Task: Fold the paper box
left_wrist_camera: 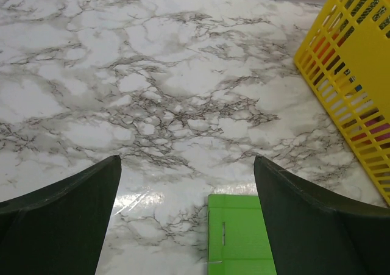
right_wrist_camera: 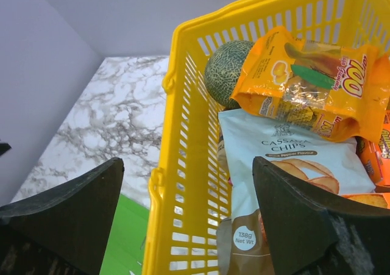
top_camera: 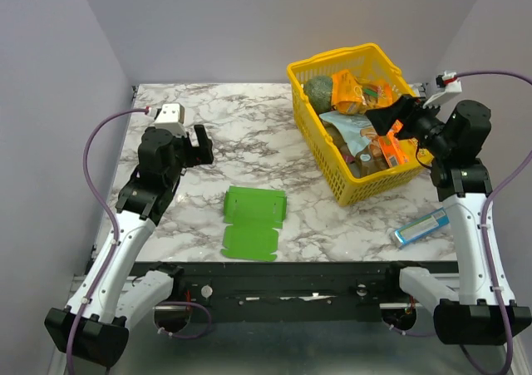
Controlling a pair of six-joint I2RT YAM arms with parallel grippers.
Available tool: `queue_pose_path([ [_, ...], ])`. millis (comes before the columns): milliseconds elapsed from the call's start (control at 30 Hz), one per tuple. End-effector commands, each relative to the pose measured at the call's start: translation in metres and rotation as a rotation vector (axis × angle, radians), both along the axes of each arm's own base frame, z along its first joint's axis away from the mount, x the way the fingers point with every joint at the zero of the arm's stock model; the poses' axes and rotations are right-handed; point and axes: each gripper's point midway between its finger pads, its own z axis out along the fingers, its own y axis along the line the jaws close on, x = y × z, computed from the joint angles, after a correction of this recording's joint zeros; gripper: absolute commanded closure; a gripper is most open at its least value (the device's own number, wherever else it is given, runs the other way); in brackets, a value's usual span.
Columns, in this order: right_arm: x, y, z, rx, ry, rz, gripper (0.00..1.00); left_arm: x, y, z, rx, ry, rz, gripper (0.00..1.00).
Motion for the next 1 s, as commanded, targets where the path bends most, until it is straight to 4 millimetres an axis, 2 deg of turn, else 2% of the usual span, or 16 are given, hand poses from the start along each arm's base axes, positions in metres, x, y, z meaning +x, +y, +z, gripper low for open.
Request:
queue_pose_path([
  [0,-0.002,-0.009,0.012,0.080,-0.006,-0.095,0.00,-0.002,-0.005,0.016,-0.022,-0.036,-0.038,0.01],
  [233,-0.019,-0.005,0.021,0.041,-0.062,-0.055,0.00,-0.003,-0.007,-0.001,0.029,-0.018,-0.079,0.01],
  [300,-0.024,-0.002,0.023,0.037,-0.064,-0.042,0.03,-0.003,-0.020,-0.013,0.014,0.011,-0.151,0.01],
  [333,-0.028,0.004,0.019,0.036,-0.038,-0.028,0.05,0.001,-0.024,-0.025,0.014,0.053,-0.163,0.02],
  [367,-0.028,0.012,0.023,0.026,-0.035,-0.014,0.07,0.002,-0.029,-0.031,0.010,0.074,-0.187,0.03],
  [400,-0.023,0.009,0.025,-0.017,-0.042,-0.070,0.08,0.002,-0.031,-0.040,0.012,0.110,-0.198,0.05],
  [433,-0.032,0.037,0.020,-0.047,-0.017,-0.004,0.08,0.006,-0.034,-0.056,0.010,0.167,-0.201,0.06],
  [500,-0.024,0.055,0.018,-0.089,0.000,-0.011,0.08,0.006,-0.039,-0.073,0.003,0.239,-0.225,0.08],
  [533,-0.028,0.075,0.016,-0.088,0.009,0.044,0.09,0.008,-0.041,-0.090,0.012,0.295,-0.233,0.08],
  [567,-0.027,0.083,0.015,-0.085,0.017,0.060,0.10,0.009,-0.041,-0.095,0.020,0.324,-0.234,0.09],
  [600,-0.020,0.088,0.007,-0.095,0.038,0.046,0.11,0.006,-0.036,-0.108,0.048,0.384,-0.216,0.12],
  [633,-0.023,0.101,0.004,-0.106,0.041,0.071,0.11,0.006,-0.035,-0.122,0.066,0.440,-0.209,0.13],
  [700,-0.021,0.110,-0.004,-0.128,0.057,0.068,0.11,-0.001,-0.036,-0.138,0.078,0.504,-0.226,0.13],
  [733,-0.024,0.122,-0.014,-0.142,0.078,0.098,0.11,-0.004,-0.041,-0.148,0.073,0.539,-0.250,0.14],
  [833,-0.030,0.138,-0.032,-0.136,0.116,0.134,0.12,-0.015,-0.055,-0.168,0.074,0.619,-0.316,0.18],
  [967,-0.037,0.145,-0.044,-0.129,0.137,0.163,0.12,-0.028,-0.068,-0.190,0.086,0.720,-0.381,0.19],
])
